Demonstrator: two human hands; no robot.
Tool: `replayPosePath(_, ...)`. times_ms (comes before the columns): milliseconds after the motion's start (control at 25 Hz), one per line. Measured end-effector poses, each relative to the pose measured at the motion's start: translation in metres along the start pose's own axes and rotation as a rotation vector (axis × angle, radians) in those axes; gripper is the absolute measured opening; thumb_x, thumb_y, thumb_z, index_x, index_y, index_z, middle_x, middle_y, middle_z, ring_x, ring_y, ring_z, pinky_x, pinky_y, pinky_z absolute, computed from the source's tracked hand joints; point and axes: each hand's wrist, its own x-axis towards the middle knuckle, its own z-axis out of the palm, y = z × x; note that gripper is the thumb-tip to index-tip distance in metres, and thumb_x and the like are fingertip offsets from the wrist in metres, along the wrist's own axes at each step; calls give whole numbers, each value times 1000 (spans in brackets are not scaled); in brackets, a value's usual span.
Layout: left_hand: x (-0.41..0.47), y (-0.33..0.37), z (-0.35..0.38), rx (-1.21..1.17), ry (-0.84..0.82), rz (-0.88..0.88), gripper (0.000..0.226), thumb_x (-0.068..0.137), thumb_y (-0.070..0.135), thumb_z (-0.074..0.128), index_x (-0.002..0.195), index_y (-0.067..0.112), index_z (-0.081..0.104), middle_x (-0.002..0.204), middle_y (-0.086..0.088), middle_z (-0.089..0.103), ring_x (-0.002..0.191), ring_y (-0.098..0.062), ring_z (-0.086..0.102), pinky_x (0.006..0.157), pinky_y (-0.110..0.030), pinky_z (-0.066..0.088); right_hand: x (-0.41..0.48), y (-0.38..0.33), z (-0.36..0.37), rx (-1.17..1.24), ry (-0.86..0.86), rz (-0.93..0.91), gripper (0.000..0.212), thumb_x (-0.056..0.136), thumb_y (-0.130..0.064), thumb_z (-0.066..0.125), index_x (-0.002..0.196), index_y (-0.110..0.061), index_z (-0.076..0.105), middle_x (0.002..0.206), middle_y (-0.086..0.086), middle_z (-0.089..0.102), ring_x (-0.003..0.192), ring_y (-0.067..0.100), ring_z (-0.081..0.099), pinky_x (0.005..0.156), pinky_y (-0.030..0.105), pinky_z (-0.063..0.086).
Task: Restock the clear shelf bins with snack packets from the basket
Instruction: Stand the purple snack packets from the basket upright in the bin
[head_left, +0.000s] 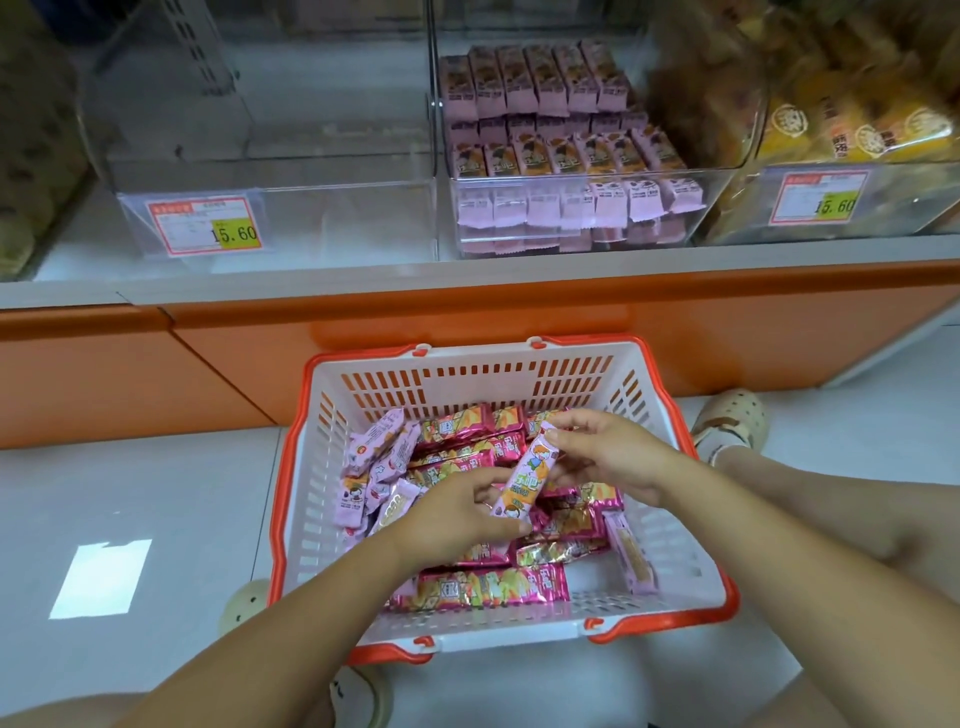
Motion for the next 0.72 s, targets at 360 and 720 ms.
replayPosePath(360, 0, 35, 4, -1, 258, 146, 74, 76, 29, 81, 137, 36, 41, 69, 10, 55, 61, -1, 55, 63, -21, 50, -28, -12, 36, -2, 171, -129, 37, 82, -16, 75, 104, -32, 49, 101, 5, 68, 87, 18, 70, 78, 32, 58)
replayPosePath(720, -14, 153, -95, 619, 822, 640, 39, 87, 38, 62, 125, 30, 56, 97, 17, 58, 83, -1, 55, 70, -21, 49, -44, -72, 0, 112, 276, -411, 51, 85, -13, 71, 132, -23, 54, 111, 5, 69, 94, 12, 70, 71, 22, 53)
